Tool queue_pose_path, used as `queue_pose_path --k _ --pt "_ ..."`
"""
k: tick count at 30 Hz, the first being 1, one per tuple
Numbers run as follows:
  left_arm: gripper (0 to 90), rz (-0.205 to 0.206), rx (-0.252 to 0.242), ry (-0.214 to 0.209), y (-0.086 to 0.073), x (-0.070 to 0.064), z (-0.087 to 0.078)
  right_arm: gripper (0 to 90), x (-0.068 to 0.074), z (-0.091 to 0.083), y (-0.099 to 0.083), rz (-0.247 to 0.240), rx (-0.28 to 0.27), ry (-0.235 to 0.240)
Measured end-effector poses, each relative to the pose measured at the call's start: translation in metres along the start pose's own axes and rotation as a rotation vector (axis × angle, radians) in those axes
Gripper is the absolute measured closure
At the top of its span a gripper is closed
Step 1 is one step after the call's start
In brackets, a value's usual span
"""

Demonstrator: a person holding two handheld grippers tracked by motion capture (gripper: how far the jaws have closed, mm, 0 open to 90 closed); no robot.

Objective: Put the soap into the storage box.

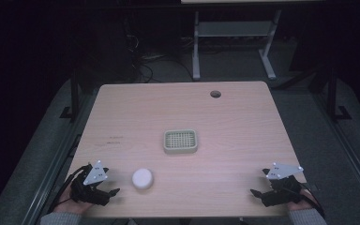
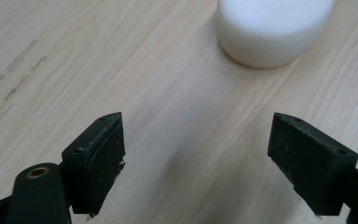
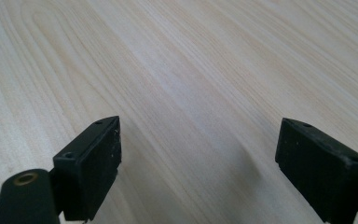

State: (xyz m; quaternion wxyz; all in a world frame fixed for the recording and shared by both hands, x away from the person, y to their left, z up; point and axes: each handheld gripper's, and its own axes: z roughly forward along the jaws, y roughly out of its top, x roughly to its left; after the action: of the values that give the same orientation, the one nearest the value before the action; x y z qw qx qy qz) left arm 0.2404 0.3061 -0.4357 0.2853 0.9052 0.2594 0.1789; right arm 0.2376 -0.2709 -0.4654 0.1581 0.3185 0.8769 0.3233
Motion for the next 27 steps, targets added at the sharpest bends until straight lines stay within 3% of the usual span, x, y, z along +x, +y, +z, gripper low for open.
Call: queue_pose_path --k 11,14,18,27 --pt "17.8 0.020 0.037 -0.036 0.003 -0.003 0.004 13.8 0.005 -0.003 0.002 -0.012 0.003 -0.006" --pt "18.1 0.045 0.035 -0.029 0.006 -0.007 0.006 13.8 0.005 -0.003 0.003 -0.022 -0.001 -0.007" --pt "18.6 0.044 0.016 -0.045 0.011 -0.010 0.006 13.8 0.006 -0.002 0.004 -0.031 -0.002 -0.005" --pt "18.1 0.076 0.035 -0.051 0.016 -0.014 0.009 13.7 0.007 -0.002 0.004 -0.021 -0.003 0.003"
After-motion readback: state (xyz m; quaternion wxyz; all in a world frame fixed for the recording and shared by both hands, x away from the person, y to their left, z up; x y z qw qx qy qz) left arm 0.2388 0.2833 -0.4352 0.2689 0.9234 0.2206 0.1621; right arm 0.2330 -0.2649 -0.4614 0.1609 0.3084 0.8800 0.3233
